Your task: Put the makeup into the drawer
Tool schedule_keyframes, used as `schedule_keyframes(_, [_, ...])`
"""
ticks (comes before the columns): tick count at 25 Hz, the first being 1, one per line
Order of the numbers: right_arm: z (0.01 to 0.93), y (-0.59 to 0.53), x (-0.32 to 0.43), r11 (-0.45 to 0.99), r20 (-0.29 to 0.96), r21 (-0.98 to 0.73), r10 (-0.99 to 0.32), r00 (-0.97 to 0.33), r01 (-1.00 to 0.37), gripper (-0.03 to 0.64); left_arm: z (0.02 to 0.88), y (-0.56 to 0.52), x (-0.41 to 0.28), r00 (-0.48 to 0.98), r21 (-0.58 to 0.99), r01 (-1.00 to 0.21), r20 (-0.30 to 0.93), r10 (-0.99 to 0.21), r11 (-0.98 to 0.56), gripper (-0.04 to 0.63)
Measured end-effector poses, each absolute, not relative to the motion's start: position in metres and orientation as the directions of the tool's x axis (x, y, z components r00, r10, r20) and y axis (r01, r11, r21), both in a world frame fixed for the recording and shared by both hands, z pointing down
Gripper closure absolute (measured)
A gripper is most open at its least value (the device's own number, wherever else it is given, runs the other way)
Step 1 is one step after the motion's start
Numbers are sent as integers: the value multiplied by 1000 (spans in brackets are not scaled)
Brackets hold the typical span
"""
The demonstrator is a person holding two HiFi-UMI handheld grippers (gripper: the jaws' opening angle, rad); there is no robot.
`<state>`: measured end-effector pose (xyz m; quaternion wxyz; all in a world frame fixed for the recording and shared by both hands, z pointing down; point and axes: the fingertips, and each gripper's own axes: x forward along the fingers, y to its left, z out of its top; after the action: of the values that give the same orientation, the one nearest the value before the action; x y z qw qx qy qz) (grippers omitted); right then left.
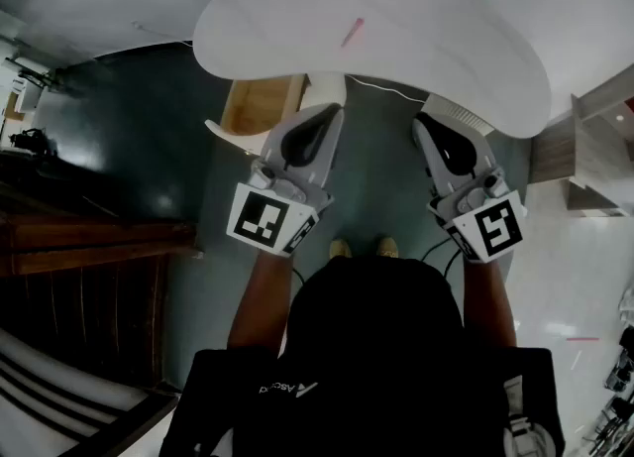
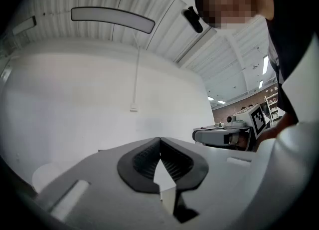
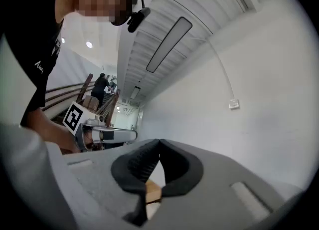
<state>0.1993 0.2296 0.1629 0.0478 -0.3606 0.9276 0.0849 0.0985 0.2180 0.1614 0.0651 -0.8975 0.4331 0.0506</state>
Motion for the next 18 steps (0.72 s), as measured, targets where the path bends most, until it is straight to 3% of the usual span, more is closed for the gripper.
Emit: schedule_keyframes(18, [167, 223, 154, 708, -111, 116, -687, -718, -696, 614, 161, 210, 54, 640, -79, -767, -162, -751, -637, 584])
